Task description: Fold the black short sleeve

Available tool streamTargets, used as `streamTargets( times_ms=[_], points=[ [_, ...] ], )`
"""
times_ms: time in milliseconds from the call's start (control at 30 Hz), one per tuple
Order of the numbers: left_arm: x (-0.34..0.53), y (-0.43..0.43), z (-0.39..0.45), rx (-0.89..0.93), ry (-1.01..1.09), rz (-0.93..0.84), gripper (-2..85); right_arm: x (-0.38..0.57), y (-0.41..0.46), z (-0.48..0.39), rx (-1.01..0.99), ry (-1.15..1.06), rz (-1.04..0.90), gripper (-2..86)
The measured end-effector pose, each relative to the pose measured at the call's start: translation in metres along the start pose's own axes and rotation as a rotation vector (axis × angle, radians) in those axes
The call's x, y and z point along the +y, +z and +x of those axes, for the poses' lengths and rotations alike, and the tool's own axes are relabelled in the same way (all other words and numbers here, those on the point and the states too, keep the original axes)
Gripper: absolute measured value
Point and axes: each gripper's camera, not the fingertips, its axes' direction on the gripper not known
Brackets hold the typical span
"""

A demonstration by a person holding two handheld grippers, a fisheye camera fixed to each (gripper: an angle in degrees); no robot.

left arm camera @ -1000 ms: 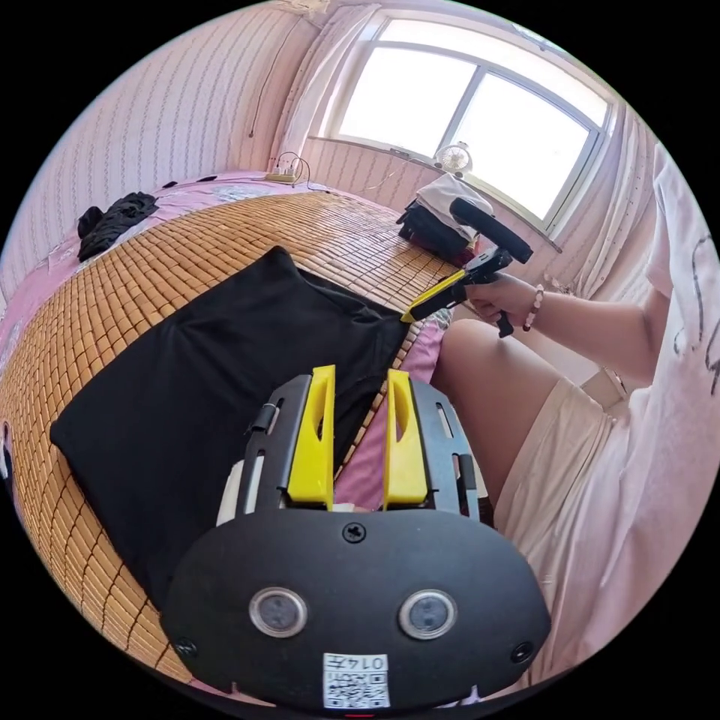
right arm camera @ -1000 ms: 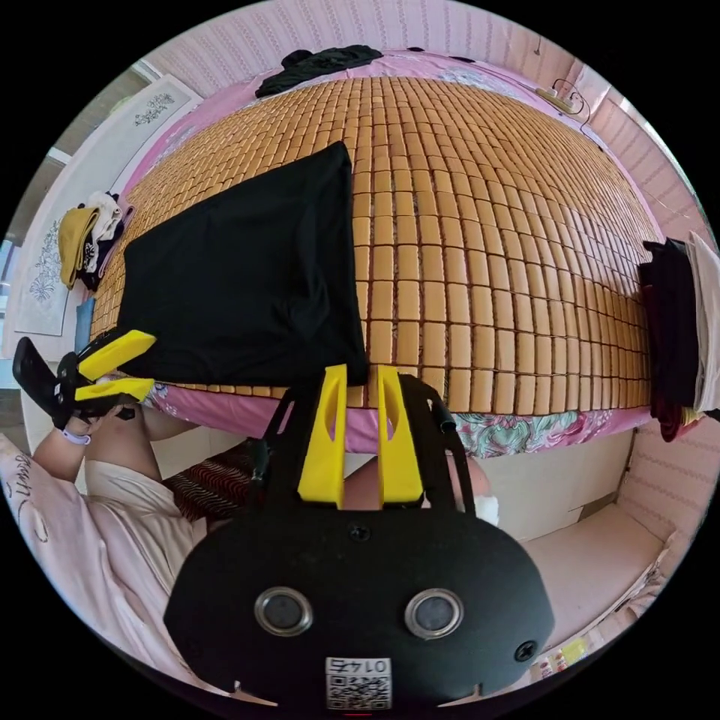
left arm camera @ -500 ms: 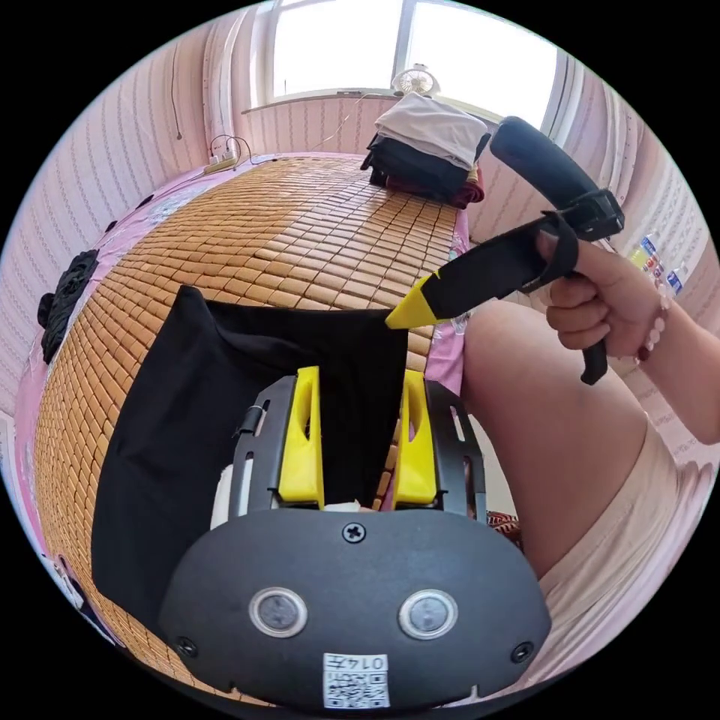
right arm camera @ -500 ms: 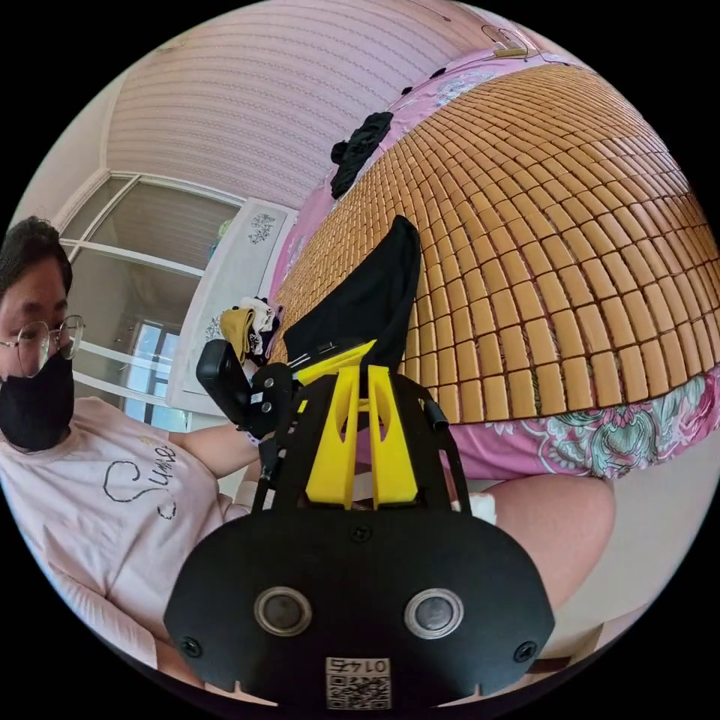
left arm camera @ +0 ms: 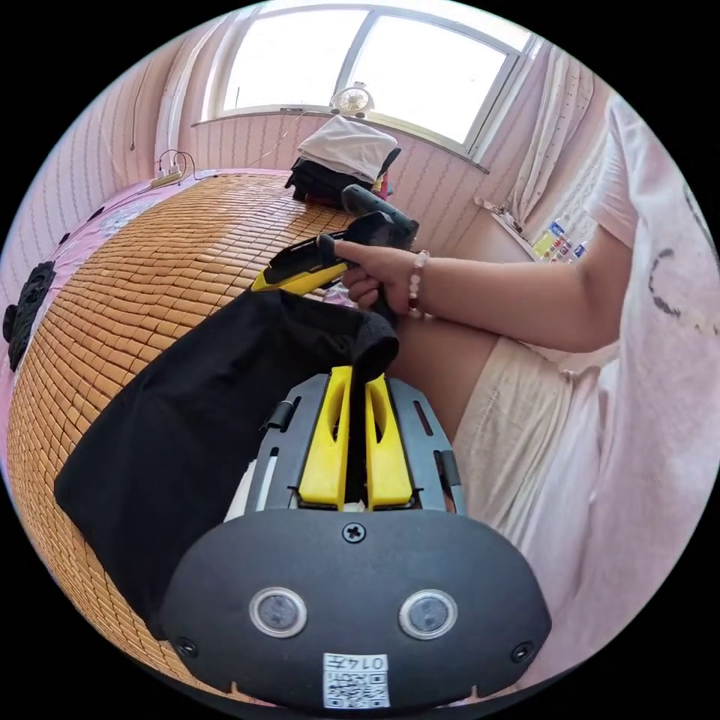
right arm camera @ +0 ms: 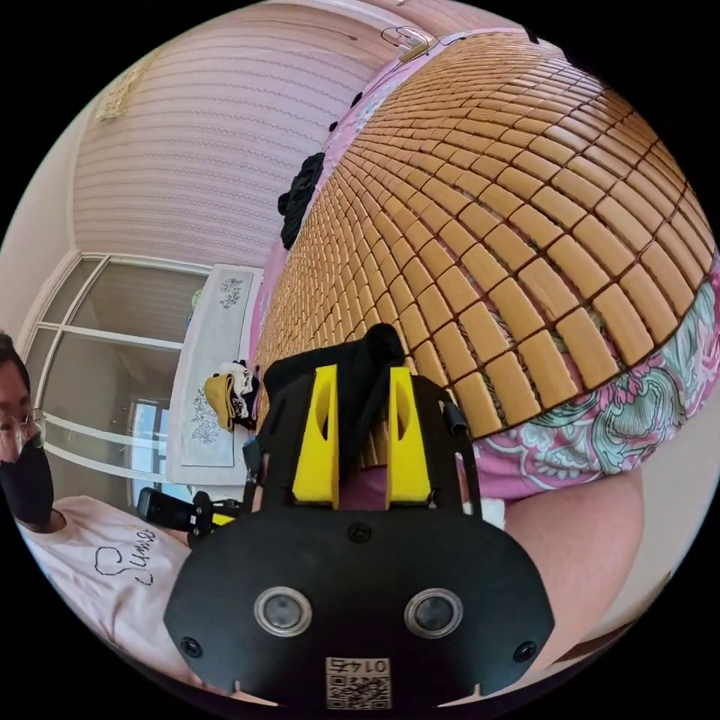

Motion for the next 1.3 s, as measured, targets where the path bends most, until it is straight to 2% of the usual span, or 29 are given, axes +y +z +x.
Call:
streamTargets(
  times_ms=[133,300,433,567,700,767,833,1000,1167,1300],
  points=[
    [0.012,-0.023,-0.004,-0.030,-0.058,0.099,1.1,0.005,-0.031,0.004,-0.133,-0.012,0.077,2.3],
    [0.004,-0.039,-0.014,-0.014,-0.101,0.273,1.0,0.006,-0.094,-0.039,-0.077,-0.120,0.229,1.5],
    [0.018,-0.061,-0.032,-0.002,-0.248,0.400,1.1,-0.013,-0.079,-0.102,-0.015,-0.296,0.154,1.7],
    [0.045,-0.079,-0.045,-0.050,-0.324,0.387,2.3,-0.034,0.023,-0.162,-0.093,-0.421,-0.023,2.9],
    [0.091,-0.089,-0.075,-0.150,-0.589,0.214,4.6,-0.039,0.158,-0.179,-0.053,-0.367,-0.193,4.7],
    [0.115,-0.093,-0.085,-0.171,-0.704,0.163,4.8,-0.035,0.194,-0.183,-0.080,-0.387,-0.251,4.3],
    [0.142,-0.105,-0.090,-0.240,-0.802,0.160,4.8,-0.029,0.214,-0.191,-0.014,-0.445,-0.252,4.3],
    [0.148,-0.114,-0.095,-0.319,-0.832,0.156,5.5,-0.010,0.271,-0.209,0.395,-0.669,-0.298,6.8],
    [0.123,-0.091,-0.100,-0.303,-0.777,0.113,8.7,0.006,0.345,-0.202,0.547,-0.728,-0.435,7.8],
    [0.115,-0.071,-0.106,-0.312,-0.796,0.007,6.6,0.023,0.361,-0.207,0.581,-0.779,-0.418,3.0]
  ],
)
